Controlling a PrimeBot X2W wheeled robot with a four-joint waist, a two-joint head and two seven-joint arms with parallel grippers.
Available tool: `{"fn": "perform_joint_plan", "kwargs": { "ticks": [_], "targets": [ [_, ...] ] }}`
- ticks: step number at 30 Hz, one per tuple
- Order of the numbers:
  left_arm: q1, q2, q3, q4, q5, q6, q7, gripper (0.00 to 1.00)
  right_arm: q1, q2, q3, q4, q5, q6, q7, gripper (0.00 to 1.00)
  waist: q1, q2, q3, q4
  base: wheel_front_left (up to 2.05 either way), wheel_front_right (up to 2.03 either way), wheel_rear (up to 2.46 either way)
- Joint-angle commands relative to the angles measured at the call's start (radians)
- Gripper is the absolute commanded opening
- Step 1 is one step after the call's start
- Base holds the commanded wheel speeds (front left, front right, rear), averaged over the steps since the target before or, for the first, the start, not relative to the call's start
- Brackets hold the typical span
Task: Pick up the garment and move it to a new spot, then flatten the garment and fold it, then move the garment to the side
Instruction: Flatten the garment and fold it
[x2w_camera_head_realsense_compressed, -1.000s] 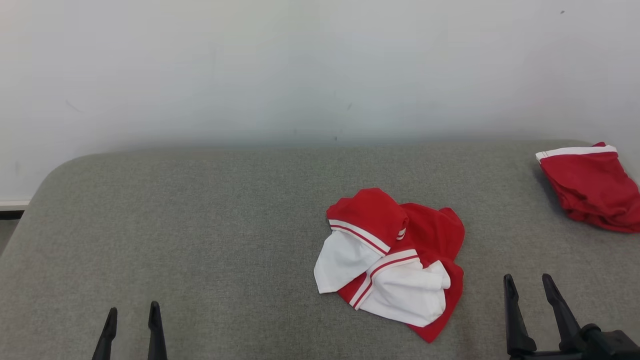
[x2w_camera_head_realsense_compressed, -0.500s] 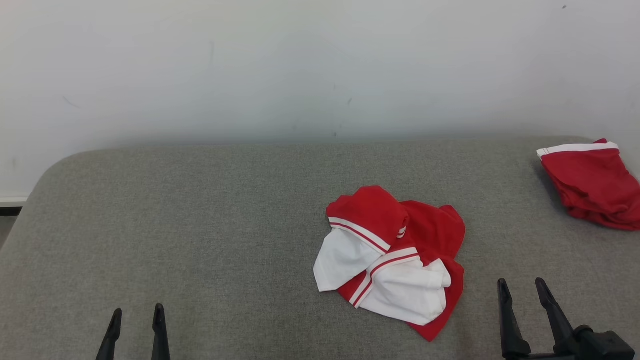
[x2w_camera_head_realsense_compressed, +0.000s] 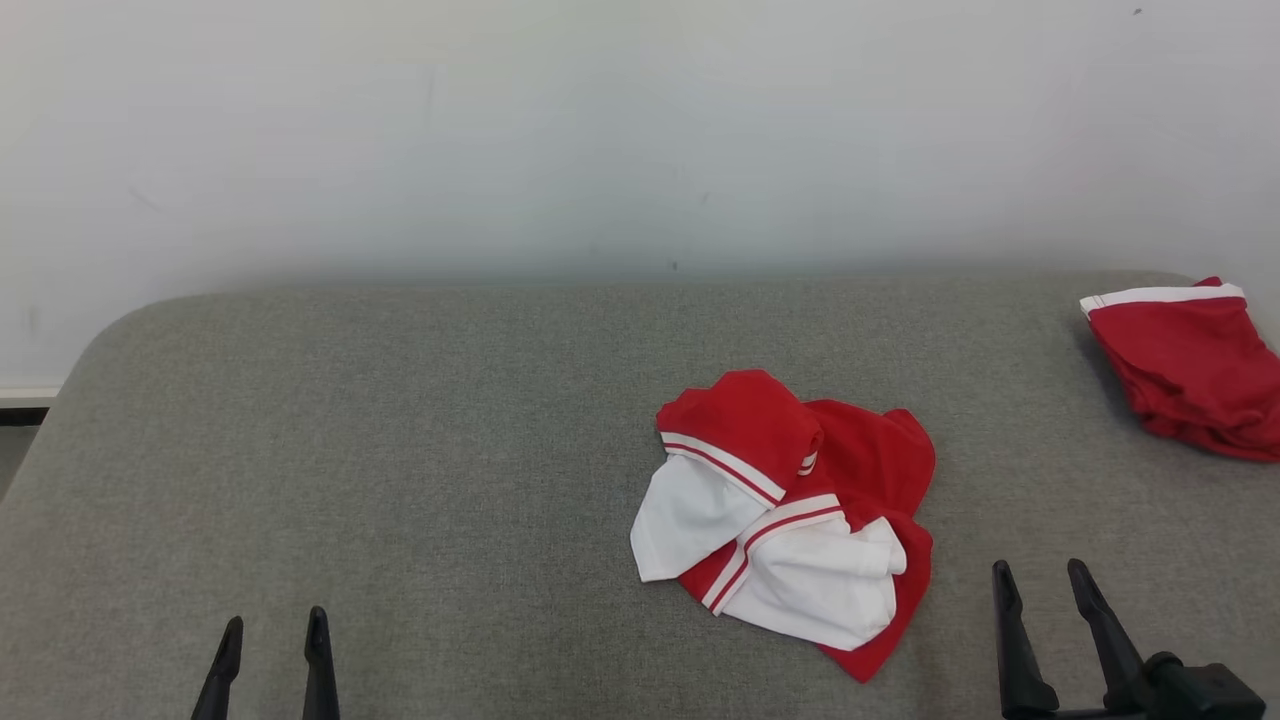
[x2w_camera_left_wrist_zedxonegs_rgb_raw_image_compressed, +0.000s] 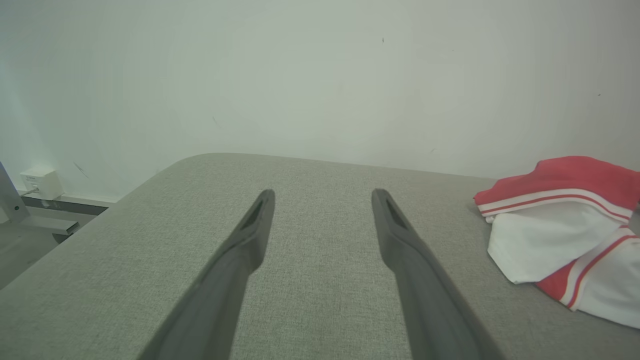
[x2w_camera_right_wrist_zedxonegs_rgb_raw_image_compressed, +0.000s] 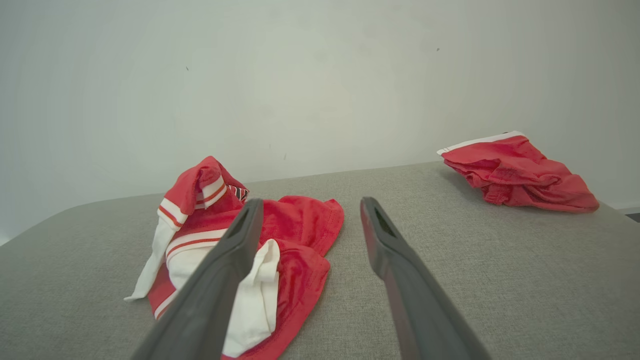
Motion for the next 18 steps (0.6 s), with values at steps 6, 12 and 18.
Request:
{"fn": "perform_joint_plan", "kwargs": {
  "ticks": [6, 12, 18],
  "targets": [
    [-0.024, -0.011, 0.000, 0.001, 0.016, -0.006, -0.003, 1.00, -0.058, -0.043, 0.057, 0.034, 0.015, 0.001, 0.008, 1.00, 0.0000, 0.0000, 0.013, 0.015, 0.00, 0.00, 0.00],
    [-0.047, -0.017, -0.014, 0.012, 0.023, -0.011, -0.003, 1.00, -0.158, -0.074, 0.107, 0.149, 0.020, 0.001, 0.021, 1.00, 0.0000, 0.0000, 0.034, 0.056, 0.00, 0.00, 0.00],
    [-0.059, -0.023, -0.025, 0.018, 0.026, -0.015, -0.003, 1.00, -0.248, -0.081, 0.135, 0.329, 0.037, 0.001, 0.021, 1.00, 0.0000, 0.0000, 0.055, 0.102, 0.00, 0.00, 0.00]
  ]
}}
